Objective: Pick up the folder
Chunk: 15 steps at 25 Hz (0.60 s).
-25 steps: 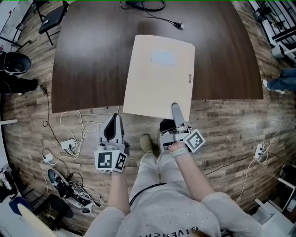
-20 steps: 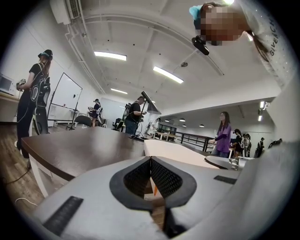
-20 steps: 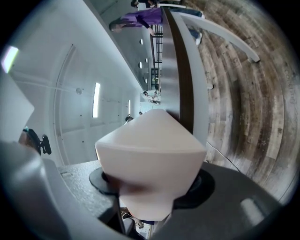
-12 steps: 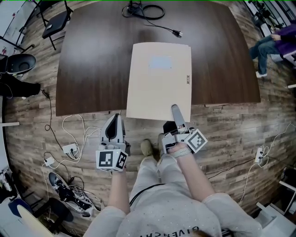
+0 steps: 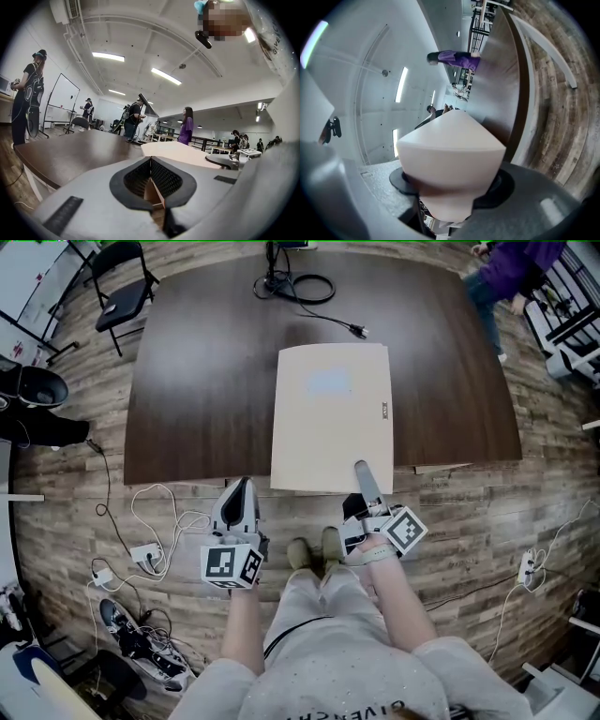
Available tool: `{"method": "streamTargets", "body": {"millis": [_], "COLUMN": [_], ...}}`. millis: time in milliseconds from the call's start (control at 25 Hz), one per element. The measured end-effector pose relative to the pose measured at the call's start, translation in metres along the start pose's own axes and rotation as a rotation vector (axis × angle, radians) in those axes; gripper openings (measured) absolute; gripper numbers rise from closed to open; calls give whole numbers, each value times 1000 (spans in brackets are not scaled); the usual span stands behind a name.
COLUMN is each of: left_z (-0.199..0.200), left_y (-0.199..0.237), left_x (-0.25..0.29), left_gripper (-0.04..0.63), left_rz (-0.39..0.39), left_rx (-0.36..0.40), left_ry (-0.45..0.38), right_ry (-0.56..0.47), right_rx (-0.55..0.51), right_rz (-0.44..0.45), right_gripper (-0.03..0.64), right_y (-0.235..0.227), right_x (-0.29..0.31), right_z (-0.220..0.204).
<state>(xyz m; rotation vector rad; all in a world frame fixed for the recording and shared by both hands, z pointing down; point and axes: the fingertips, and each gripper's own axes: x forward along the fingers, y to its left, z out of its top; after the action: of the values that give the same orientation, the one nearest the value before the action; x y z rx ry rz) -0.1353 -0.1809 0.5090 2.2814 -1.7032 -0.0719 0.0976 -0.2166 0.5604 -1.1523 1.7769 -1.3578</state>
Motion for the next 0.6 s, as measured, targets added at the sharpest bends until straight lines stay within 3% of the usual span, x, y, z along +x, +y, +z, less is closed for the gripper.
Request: {"method": "streamTargets", "body": {"millis": [600], "left_z": [26], "left_y": [-9], "left_x": [5], "left_gripper": [-2], "left_rz": [-21], "left_rx": [12], "left_ry": [-27], "right_ry": [68], "right_rx": [-209], "right_rz": [3], "right_gripper": [276], "right_y": [36], "right_x": [6], "right_z": [32]}}
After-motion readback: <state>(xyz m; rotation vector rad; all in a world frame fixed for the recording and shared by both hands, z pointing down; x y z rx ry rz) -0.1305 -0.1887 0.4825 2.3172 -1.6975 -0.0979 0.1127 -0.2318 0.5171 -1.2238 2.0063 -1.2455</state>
